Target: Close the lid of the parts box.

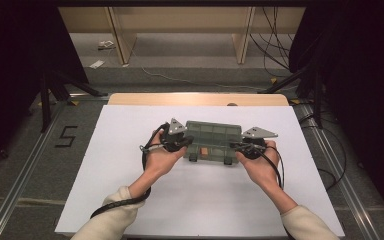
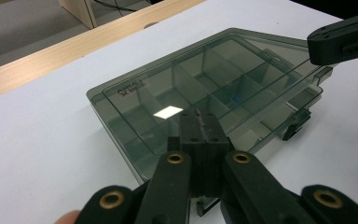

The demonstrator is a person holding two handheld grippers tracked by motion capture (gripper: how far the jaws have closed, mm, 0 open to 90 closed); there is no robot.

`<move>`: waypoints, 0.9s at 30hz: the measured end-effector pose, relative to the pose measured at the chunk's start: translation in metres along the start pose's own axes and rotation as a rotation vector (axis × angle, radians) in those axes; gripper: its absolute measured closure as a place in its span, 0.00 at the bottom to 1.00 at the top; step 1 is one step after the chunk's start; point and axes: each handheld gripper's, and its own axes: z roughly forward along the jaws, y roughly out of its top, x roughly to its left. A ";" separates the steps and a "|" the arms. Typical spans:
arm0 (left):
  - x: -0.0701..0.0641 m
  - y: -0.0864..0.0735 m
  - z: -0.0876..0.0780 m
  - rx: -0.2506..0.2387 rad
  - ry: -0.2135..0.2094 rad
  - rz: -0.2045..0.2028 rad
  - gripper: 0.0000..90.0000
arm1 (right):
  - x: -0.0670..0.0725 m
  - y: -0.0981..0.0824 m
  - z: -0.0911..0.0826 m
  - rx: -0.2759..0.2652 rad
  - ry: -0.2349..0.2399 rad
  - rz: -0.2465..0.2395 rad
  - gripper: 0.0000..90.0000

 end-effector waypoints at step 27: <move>-0.005 -0.006 0.008 0.040 0.009 0.049 1.00 | -0.002 -0.006 0.004 0.047 0.008 0.003 1.00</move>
